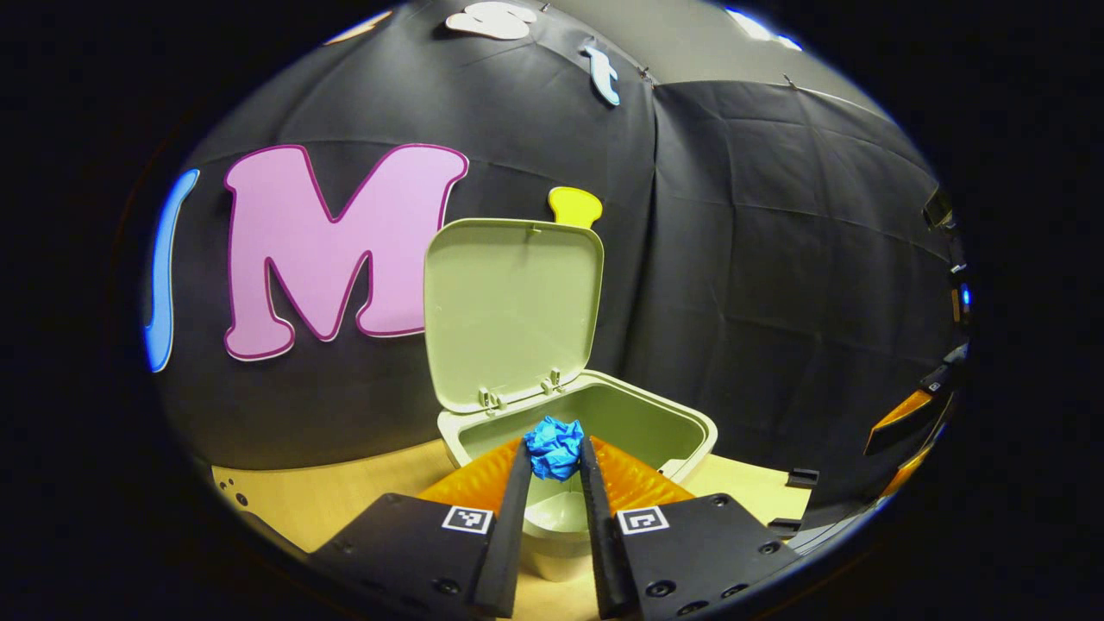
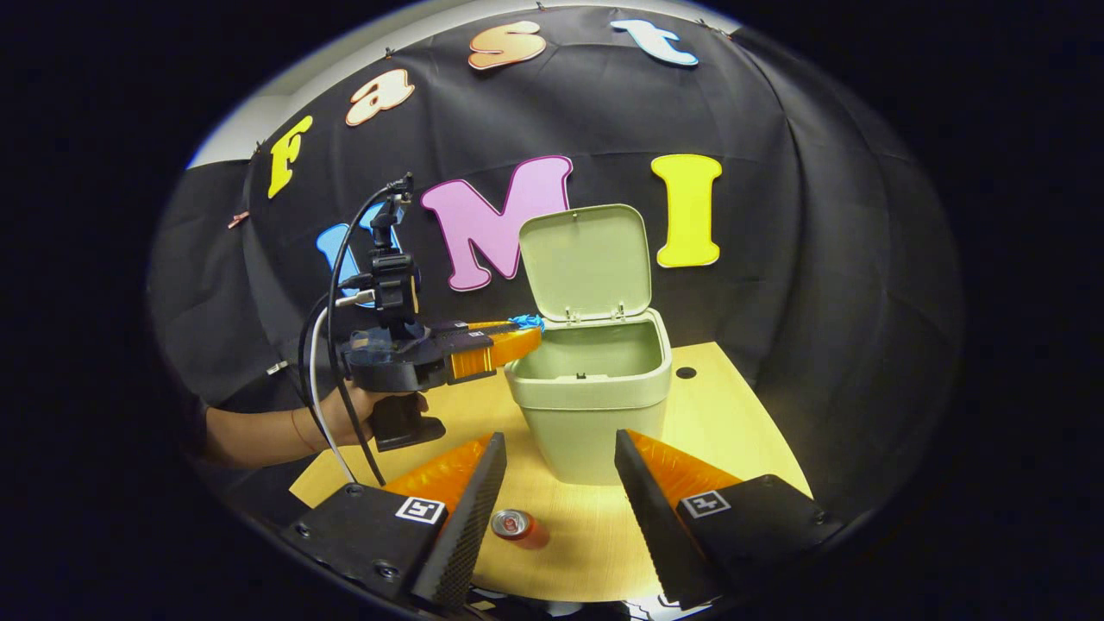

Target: Press the lid of the desktop garbage bin to open it, pick up the crumpled paper on the desktop and throw it into the bin, then pick up the pop can on the desktop and drop it into the bin, and finally close the garbage bin lid.

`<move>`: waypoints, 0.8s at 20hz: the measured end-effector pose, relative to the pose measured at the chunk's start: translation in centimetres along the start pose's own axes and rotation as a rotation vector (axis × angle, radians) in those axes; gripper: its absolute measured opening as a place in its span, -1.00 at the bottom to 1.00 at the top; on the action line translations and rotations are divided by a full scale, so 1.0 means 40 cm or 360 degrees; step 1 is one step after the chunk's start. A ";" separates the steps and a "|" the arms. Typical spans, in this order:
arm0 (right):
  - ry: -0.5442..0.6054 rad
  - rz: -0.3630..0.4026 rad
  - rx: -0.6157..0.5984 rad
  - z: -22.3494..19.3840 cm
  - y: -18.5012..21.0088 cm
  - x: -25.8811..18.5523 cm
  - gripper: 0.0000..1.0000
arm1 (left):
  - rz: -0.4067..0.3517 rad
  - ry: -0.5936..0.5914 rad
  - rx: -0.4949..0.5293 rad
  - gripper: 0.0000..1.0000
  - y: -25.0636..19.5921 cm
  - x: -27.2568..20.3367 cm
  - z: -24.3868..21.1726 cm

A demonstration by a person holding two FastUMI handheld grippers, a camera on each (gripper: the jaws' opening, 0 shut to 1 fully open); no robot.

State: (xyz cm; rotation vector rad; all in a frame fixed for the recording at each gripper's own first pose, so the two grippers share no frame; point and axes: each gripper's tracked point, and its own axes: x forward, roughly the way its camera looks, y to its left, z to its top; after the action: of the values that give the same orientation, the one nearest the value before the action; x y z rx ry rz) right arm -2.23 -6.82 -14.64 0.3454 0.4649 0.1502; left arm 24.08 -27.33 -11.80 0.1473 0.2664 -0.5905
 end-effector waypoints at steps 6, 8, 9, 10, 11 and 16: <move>0.0003 -0.0002 0.0005 -0.006 0.008 0.000 0.67 | -0.0045 -0.0009 -0.0001 0.15 -0.013 0.005 0.001; 0.0011 -0.0001 0.0003 -0.012 0.011 -0.005 0.67 | -0.0038 -0.0003 -0.0005 0.51 -0.012 0.005 -0.008; 0.0016 0.0000 0.0000 -0.015 0.011 -0.007 0.67 | -0.0026 -0.0003 -0.0012 0.60 -0.007 0.002 -0.008; 0.0021 0.0004 0.0001 -0.017 0.012 -0.008 0.67 | -0.0013 -0.0008 -0.0023 0.69 -0.005 -0.002 -0.007; 0.0023 0.0012 0.0005 -0.021 0.017 -0.010 0.67 | -0.0007 -0.0012 -0.0034 0.72 -0.004 -0.007 -0.007; 0.0062 0.0065 -0.0004 -0.044 0.036 -0.009 0.68 | 0.0027 -0.0053 -0.0040 0.94 0.002 -0.051 0.008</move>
State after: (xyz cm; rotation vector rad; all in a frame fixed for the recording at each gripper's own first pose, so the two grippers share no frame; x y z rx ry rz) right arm -3.44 -5.05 -15.45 0.3500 0.4961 0.1972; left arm 22.58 -26.24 -10.92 0.1150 0.2402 -0.5723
